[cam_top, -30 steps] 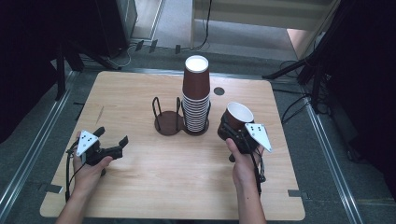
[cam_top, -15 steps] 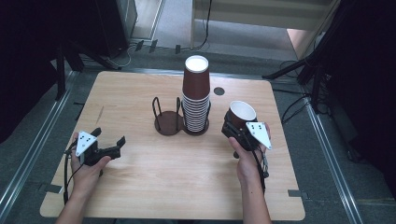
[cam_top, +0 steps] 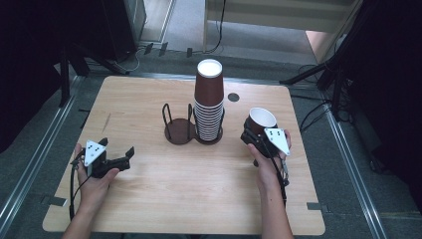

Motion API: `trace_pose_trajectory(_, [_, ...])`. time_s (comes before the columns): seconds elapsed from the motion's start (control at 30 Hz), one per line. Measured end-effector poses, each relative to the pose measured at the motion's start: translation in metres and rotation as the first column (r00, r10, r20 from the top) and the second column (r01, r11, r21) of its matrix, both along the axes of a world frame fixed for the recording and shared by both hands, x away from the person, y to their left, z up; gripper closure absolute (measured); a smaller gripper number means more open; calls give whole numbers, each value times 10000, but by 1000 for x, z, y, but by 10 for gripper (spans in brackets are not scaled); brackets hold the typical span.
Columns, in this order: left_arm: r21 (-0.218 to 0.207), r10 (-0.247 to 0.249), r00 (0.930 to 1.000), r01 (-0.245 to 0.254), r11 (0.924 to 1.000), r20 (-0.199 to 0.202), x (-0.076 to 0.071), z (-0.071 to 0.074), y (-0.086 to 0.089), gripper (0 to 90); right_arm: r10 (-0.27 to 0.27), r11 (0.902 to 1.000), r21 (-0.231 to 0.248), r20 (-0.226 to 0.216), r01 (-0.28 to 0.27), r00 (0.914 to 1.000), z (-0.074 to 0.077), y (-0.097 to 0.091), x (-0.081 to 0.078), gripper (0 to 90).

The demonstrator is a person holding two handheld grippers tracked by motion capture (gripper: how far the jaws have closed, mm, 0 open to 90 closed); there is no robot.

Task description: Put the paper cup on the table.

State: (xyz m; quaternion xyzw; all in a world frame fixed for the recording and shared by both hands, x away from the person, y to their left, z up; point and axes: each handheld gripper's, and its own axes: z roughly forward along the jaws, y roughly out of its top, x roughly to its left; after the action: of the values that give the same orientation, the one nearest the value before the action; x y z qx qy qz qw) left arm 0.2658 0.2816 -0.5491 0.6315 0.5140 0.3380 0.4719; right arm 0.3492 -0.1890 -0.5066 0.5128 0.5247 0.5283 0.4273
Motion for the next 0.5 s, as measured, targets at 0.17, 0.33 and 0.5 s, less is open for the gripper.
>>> trace_pose_trajectory(0.17, [-103,92,9999,-93,9999,-73,0,0,0,0,-142,9997,-202,-25,142,9999,-5,-3,8,104])
trace_pose_trajectory(0.33, [-38,135,9999,-135,9999,-75,-1,0,0,0,-312,9995,49,-148,313,9994,-10,-10,16,104])
trace_pose_trajectory(0.5, [-104,162,9998,-163,9998,-96,-1,0,0,0,-416,9989,-216,-349,409,9985,-17,-16,22,104])
